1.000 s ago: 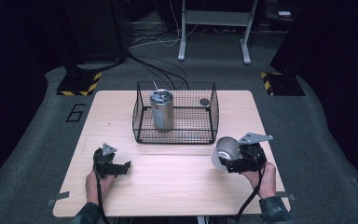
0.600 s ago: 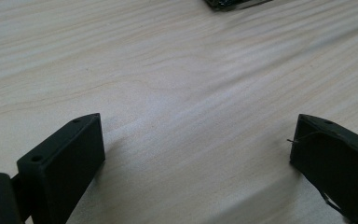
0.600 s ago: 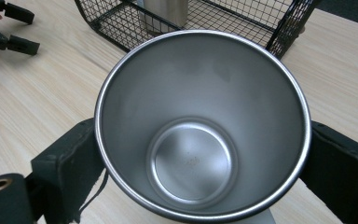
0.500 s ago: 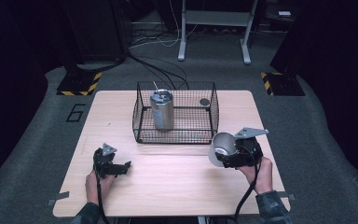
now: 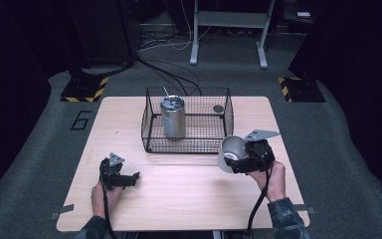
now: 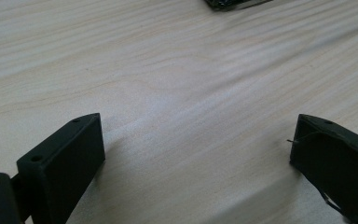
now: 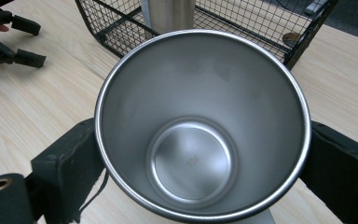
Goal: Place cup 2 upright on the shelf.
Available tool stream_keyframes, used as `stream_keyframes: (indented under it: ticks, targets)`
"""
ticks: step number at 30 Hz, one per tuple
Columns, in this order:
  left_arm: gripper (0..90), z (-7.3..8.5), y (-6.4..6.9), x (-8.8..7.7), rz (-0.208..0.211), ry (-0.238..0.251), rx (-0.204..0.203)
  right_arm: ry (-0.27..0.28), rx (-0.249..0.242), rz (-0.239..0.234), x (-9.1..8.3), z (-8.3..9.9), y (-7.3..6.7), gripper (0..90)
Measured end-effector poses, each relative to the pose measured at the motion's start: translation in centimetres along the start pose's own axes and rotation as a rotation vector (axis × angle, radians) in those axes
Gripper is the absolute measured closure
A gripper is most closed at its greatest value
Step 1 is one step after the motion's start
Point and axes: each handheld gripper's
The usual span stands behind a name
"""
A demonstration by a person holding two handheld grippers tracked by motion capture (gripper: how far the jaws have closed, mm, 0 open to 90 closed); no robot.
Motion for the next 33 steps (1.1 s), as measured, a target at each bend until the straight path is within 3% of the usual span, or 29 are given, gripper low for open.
stream_keyframes:
  ticks: [20,33]
  targets:
    - [2.6,0.0,0.0,0.0,0.003,-0.005,0.008,0.012,-0.003,-0.025,0.1,-3.9,-0.5,6.2]
    - [2.6,0.0,0.0,0.0,0.003,-0.004,0.003,-0.002,-0.021,-0.037,1.3,-6.3,-1.0,6.2]
Point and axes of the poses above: each handheld gripper's, and its own axes: x roughly forward along the jaws, z roughly out of its underside, y roughly to its right, and after that the axes turned 8 degrees about x, right-handed
